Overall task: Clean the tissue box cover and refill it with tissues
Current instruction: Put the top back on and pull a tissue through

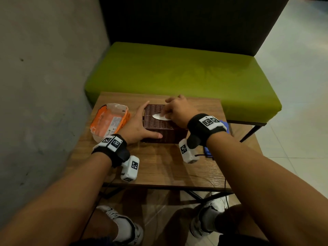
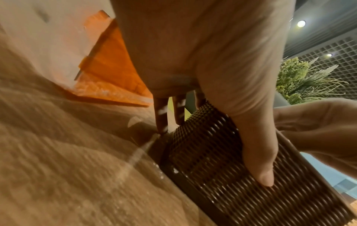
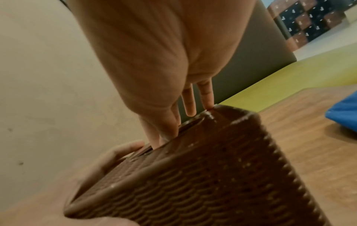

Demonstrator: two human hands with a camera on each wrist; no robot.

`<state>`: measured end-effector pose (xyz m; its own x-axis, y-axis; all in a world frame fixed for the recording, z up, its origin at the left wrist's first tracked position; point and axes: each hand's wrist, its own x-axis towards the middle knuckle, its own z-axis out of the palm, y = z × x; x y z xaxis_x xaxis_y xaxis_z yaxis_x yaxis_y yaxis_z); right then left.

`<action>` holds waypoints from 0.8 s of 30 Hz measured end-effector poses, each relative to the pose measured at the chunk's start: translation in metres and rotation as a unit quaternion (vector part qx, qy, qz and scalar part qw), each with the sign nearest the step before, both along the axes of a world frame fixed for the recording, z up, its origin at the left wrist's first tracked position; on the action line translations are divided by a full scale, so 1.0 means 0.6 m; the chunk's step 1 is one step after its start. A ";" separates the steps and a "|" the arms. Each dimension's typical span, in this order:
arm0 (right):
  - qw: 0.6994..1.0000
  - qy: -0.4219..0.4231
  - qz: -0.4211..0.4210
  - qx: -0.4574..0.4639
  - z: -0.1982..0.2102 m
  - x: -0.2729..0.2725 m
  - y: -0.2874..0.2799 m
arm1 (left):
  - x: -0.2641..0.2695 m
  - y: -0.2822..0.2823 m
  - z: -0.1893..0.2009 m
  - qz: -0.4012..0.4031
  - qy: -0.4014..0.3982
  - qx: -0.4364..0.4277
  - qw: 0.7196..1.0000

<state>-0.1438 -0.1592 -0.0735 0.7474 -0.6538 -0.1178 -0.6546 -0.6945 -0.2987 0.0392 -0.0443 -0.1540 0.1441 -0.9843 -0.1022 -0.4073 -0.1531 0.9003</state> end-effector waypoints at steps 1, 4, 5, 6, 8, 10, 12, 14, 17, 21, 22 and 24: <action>1.000 0.006 0.002 -0.008 -0.001 0.004 0.000 | 0.002 -0.001 -0.001 -0.002 -0.009 0.000 1.000; 0.998 0.004 0.022 -0.055 -0.006 0.009 0.003 | 0.004 -0.003 -0.002 -0.004 -0.023 -0.001 1.000; 0.997 -0.001 0.029 -0.065 -0.010 0.011 0.004 | 0.003 -0.003 -0.001 -0.006 -0.021 -0.003 1.000; 0.997 -0.003 0.036 -0.072 -0.013 0.013 0.005 | 0.003 -0.003 -0.001 -0.007 -0.019 -0.004 1.000; 0.996 0.001 0.048 -0.079 -0.019 0.018 0.004 | 0.004 -0.003 -0.002 -0.008 -0.015 -0.005 1.000; 0.994 0.001 0.060 -0.086 -0.023 0.021 0.002 | 0.004 -0.003 -0.003 -0.009 -0.014 -0.006 1.000; 0.992 0.002 0.072 -0.103 -0.026 0.025 -0.002 | 0.005 -0.004 -0.003 -0.007 -0.015 -0.007 1.000; 0.989 0.003 0.084 -0.123 -0.029 0.026 -0.003 | 0.006 -0.005 -0.002 -0.006 -0.018 -0.005 1.000; 0.987 0.006 0.089 -0.136 -0.030 0.025 0.002 | 0.006 -0.005 -0.002 -0.004 -0.028 -0.009 1.000; 0.988 0.006 0.067 -0.142 -0.034 0.023 0.016 | 0.005 -0.005 -0.005 -0.003 -0.031 -0.015 0.999; 0.990 -0.008 0.056 -0.132 -0.035 0.021 0.018 | 0.004 -0.006 -0.005 -0.003 -0.033 -0.017 0.999; 0.993 -0.047 0.032 -0.101 -0.034 0.019 0.023 | 0.005 -0.006 -0.005 -0.002 -0.036 -0.015 0.999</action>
<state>-0.1327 -0.1454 -0.0940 0.7899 -0.6076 0.0825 -0.5828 -0.7858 -0.2069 0.0420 -0.0477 -0.1570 0.1468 -0.9873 -0.0612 -0.4718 -0.1242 0.8729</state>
